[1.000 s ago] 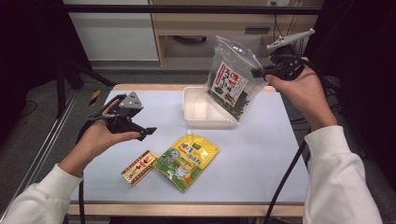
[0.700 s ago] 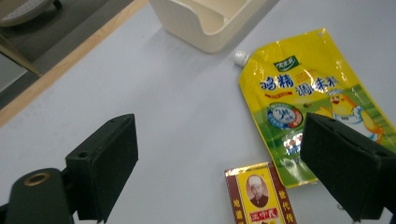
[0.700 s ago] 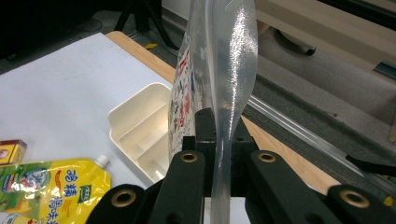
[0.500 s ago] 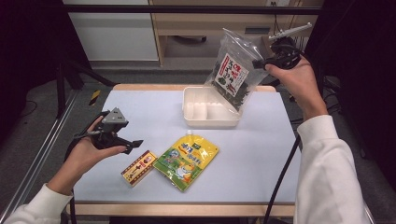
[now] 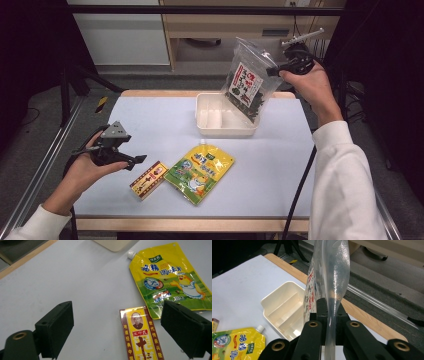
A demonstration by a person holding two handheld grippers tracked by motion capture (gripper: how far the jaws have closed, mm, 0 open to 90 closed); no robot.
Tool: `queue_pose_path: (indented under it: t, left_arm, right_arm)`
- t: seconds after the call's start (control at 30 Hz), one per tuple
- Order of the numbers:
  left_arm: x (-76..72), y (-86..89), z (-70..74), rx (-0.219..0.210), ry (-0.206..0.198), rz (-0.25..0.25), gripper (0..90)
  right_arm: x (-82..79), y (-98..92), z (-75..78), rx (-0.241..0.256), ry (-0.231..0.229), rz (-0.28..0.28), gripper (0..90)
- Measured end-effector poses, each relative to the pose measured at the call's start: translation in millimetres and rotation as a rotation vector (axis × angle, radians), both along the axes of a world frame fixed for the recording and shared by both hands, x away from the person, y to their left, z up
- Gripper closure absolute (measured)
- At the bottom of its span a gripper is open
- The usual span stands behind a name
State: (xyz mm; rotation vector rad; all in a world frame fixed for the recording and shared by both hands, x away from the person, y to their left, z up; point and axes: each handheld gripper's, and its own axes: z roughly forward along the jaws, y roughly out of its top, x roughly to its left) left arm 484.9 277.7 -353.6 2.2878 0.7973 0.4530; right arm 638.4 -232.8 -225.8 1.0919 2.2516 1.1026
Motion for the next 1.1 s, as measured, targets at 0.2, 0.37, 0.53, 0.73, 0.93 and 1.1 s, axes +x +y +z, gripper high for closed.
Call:
queue_pose_path:
  t: [0.2,0.37,0.53,0.73,0.93,1.1]
  left_arm:
    - [0.1,1.7,-1.1,-0.011,0.002,0.003,11.2]
    - [-0.1,1.8,-1.1,-0.012,0.004,0.002,11.2]
    - [0.5,0.1,-2.7,-0.007,0.011,-0.001,11.2]
    - [0.8,-2.6,-4.9,0.001,0.017,-0.007,11.3]
    - [1.6,-4.4,-5.8,0.005,0.021,-0.010,11.3]
    - [1.4,-6.3,-6.0,0.006,0.021,-0.013,11.3]
  right_arm:
    - [1.6,-5.3,-6.9,0.005,0.020,-0.009,87.5]
    - [4.3,-8.6,-10.7,0.029,0.035,-0.012,87.5]
    - [7.1,-11.2,-13.4,0.050,0.048,-0.026,87.5]
    - [8.1,-9.3,-14.7,0.048,0.057,-0.029,87.5]
    - [9.5,-6.0,-15.3,0.042,0.067,-0.032,87.6]
    - [10.5,-2.9,-17.9,0.022,0.078,-0.036,87.5]
